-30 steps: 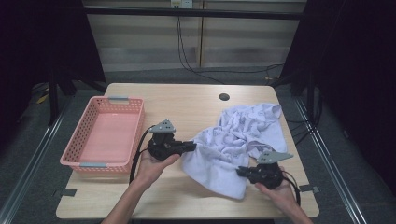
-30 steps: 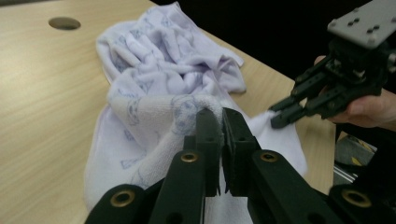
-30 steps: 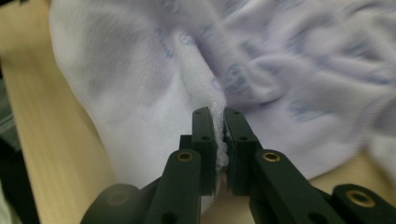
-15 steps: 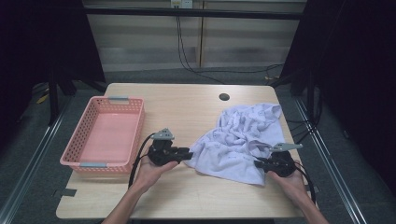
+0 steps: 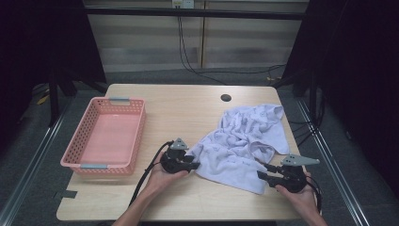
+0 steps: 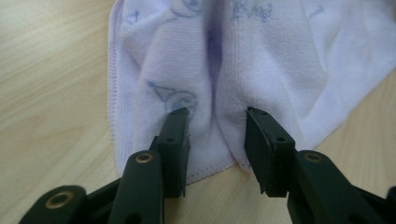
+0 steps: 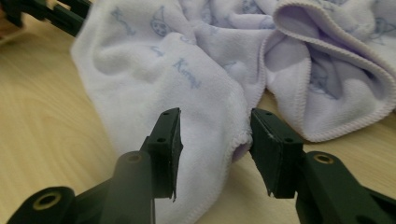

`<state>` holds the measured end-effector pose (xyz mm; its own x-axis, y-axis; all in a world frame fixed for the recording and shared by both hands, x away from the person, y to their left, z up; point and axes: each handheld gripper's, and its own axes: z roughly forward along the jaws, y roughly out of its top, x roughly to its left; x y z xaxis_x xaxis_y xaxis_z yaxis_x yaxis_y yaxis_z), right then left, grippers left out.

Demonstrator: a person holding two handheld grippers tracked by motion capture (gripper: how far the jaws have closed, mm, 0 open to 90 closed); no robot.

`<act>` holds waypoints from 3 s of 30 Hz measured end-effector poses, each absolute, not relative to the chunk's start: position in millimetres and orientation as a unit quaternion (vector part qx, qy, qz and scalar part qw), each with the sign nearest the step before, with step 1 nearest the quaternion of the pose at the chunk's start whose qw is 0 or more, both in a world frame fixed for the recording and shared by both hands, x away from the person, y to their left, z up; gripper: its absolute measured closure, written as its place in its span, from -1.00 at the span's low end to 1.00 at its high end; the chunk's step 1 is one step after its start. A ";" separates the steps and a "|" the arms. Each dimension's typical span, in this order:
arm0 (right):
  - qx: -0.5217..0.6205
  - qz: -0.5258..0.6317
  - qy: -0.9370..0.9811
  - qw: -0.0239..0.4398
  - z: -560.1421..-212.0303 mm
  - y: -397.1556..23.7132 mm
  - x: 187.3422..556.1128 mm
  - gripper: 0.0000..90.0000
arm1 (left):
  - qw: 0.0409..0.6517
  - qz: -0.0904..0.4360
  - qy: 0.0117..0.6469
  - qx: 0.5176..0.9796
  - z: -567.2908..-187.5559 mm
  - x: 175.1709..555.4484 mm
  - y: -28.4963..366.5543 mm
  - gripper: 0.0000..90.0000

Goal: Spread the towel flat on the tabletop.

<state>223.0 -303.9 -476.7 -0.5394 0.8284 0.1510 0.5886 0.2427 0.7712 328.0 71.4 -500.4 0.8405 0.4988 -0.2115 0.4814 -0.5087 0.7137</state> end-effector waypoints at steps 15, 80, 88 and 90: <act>0.420 0.411 0.801 0.113 -475.2 -296.9 217.1 0.32 | 0.420 0.013 0.264 0.868 -491.9 326.4 89.8 0.62; 0.398 0.341 0.845 0.108 -492.1 -274.8 216.2 0.79 | 0.372 0.016 0.280 0.885 -493.7 315.3 125.3 0.46; 0.421 0.411 0.800 0.116 -467.9 -291.8 225.3 0.86 | 0.467 0.015 0.292 0.835 -458.6 319.5 139.7 0.95; 0.426 0.426 0.788 0.126 -459.4 -297.9 231.3 0.88 | 0.491 0.014 0.289 0.822 -445.1 325.7 139.4 0.95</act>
<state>231.3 -297.9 -459.4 -0.6049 0.7791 0.1645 0.5651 0.2744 0.7781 325.7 139.4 -445.1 0.8325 0.4886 -0.2611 0.4614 -0.3506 0.8150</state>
